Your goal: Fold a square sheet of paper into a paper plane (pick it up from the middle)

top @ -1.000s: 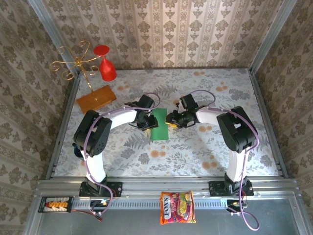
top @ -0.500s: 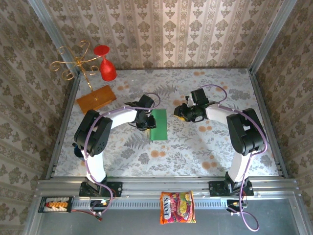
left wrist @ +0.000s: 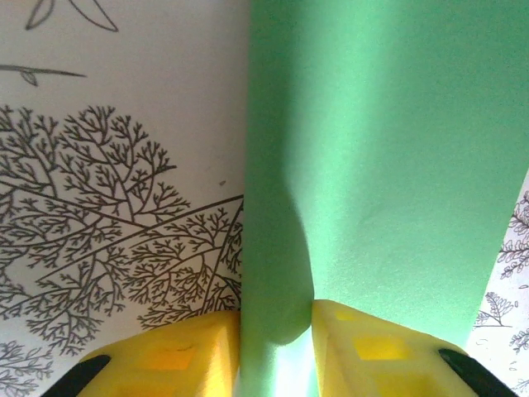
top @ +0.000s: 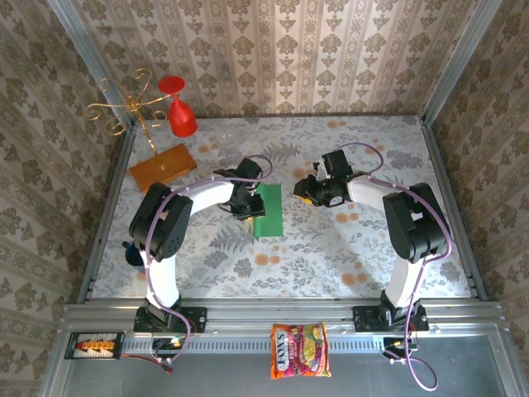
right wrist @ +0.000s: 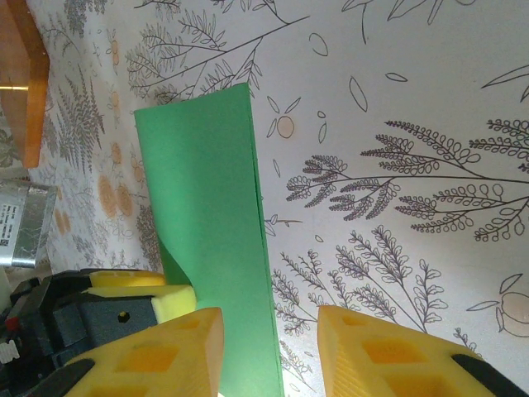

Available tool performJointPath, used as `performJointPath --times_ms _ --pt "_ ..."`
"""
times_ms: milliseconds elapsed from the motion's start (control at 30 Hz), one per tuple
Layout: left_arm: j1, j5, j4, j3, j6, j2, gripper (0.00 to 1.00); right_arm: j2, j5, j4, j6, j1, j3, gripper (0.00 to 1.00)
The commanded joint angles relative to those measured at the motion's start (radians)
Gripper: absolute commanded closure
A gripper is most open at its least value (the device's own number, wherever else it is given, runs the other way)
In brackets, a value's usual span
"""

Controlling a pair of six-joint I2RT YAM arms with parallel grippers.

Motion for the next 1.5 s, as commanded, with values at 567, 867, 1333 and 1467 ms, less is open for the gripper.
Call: performJointPath --times_ms 567,867,1333,1467 --pt "-0.009 0.003 0.022 -0.019 -0.022 0.150 0.69 0.033 -0.019 -0.001 -0.007 -0.001 0.002 0.64" --pt "-0.009 0.006 0.024 -0.016 -0.017 0.157 0.69 0.040 -0.024 -0.003 -0.007 0.000 0.007 0.64" --pt "-0.010 0.018 0.026 -0.019 -0.009 0.155 0.68 0.090 -0.096 0.017 0.019 0.078 0.042 0.71" --pt "-0.010 0.013 0.023 -0.018 -0.012 0.154 0.68 0.116 -0.098 0.023 0.031 0.113 0.062 0.75"
